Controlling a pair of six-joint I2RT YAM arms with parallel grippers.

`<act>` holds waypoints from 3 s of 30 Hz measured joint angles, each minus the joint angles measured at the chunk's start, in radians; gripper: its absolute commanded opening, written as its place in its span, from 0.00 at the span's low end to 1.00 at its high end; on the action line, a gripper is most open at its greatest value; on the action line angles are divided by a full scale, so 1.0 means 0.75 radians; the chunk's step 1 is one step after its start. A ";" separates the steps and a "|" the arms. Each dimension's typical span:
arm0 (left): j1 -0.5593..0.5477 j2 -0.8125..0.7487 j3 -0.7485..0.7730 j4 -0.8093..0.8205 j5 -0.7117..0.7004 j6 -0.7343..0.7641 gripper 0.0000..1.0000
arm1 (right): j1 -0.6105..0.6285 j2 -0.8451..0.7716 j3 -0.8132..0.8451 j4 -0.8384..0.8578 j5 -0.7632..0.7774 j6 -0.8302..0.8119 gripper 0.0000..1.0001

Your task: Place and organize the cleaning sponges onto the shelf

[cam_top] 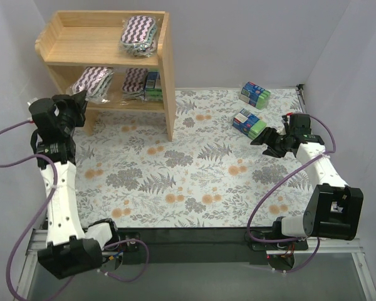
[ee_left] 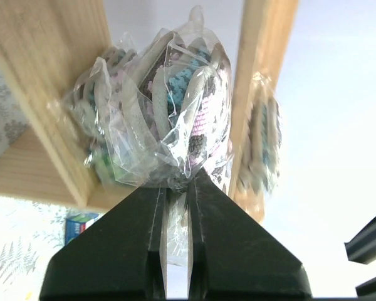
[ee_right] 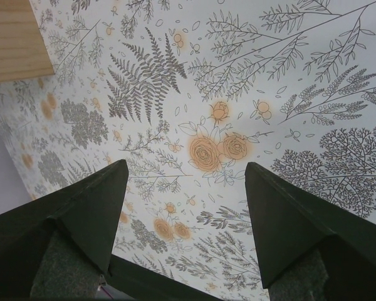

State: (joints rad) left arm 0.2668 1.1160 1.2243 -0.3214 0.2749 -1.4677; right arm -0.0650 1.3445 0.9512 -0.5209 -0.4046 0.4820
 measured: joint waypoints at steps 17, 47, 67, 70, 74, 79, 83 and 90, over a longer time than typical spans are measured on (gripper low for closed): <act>0.001 -0.240 0.301 -0.486 -0.128 0.166 0.00 | 0.012 0.060 0.003 -0.004 -0.003 -0.022 0.69; 0.006 0.753 1.024 -0.129 -0.269 0.087 0.16 | 0.012 0.075 0.039 -0.005 -0.003 -0.026 0.70; 0.006 0.063 0.352 -0.067 -0.213 0.024 0.94 | 0.012 0.075 0.040 -0.005 -0.009 -0.028 0.73; 0.005 -0.115 0.157 -0.083 -0.143 0.009 0.92 | 0.012 0.075 0.040 -0.005 -0.009 -0.028 0.73; -0.027 -0.260 -0.114 -0.108 -0.049 -0.021 0.89 | 0.012 0.075 0.040 -0.005 -0.009 -0.029 0.72; -0.134 -0.112 -0.188 -0.115 0.002 -0.002 0.85 | 0.012 0.077 0.041 -0.005 -0.009 -0.029 0.72; -0.253 0.085 -0.161 -0.061 0.001 0.022 0.84 | 0.013 0.077 0.041 -0.005 -0.008 -0.029 0.72; -0.362 0.356 -0.030 0.031 -0.037 0.046 0.83 | 0.012 0.077 0.041 -0.005 -0.004 -0.030 0.72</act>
State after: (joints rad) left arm -0.0048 1.3830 1.2022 -0.2985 0.2470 -1.4334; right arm -0.0559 1.4021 0.9817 -0.5243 -0.4076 0.4599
